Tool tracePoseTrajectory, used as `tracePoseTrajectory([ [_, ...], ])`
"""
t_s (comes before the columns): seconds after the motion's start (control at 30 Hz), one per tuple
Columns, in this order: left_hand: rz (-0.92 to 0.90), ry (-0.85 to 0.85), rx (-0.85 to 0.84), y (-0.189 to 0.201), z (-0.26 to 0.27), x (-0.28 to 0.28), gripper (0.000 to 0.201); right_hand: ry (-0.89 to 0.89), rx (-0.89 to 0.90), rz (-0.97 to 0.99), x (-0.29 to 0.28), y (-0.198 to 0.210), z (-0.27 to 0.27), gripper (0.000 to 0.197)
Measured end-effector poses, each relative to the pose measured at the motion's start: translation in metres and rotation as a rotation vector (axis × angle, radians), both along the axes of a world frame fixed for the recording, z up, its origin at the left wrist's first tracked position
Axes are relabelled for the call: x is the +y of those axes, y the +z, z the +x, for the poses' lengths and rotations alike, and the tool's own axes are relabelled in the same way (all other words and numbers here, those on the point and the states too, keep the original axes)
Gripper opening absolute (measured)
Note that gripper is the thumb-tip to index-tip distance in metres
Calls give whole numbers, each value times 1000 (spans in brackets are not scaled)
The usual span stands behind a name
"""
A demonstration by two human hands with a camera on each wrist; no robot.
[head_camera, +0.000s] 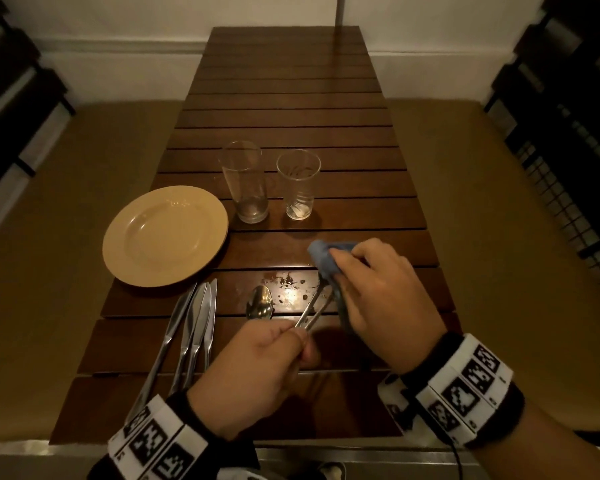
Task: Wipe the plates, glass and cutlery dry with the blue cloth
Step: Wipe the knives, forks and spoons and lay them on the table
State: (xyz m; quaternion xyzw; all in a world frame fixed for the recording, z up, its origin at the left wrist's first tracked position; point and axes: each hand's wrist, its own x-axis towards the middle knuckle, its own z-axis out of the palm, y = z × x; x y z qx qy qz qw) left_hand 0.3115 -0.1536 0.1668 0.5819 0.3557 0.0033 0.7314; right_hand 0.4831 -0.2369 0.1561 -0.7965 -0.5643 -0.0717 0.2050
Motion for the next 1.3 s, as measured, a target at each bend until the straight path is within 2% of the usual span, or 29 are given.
tracePoseTrajectory([
  [0.13,-25,-6,-3,8,3,0,42,-127,-90,75,5,7,5,42],
  [0.2,-25,1,-7,9,3,0,40,-132,-84,109,5,6,2,39],
  [0.33,-74,28,-6,7,1,-2,36,79,29,55,-6,-4,-22,35],
  [0.4,-63,2,19,0,-3,-3,38,125,-35,-57,-12,-7,-15,34],
  [0.47,4,-48,41,-8,-7,-3,44,70,-163,-110,-12,-9,-2,35],
  [0.53,184,-102,80,-11,-8,1,43,-19,-210,-71,-8,-11,9,31],
  [0.6,444,-136,128,-10,-6,7,36,-102,-81,43,-7,-11,15,22],
  [0.7,679,-90,193,-14,-7,13,29,-252,386,264,-20,-8,25,14],
  [0.8,738,-12,258,-19,-10,12,37,-386,884,395,-34,-9,33,20],
  [0.87,675,58,302,-24,-10,12,41,-428,1112,473,-41,-11,35,18],
  [1.03,597,92,289,-26,-5,9,34,-414,1195,487,-48,-20,32,9],
  [1.13,578,81,274,-27,-4,11,27,-407,1146,408,-47,-25,30,15],
  [1.3,309,89,180,-24,-7,10,16,-395,1166,360,-44,-28,19,17],
])
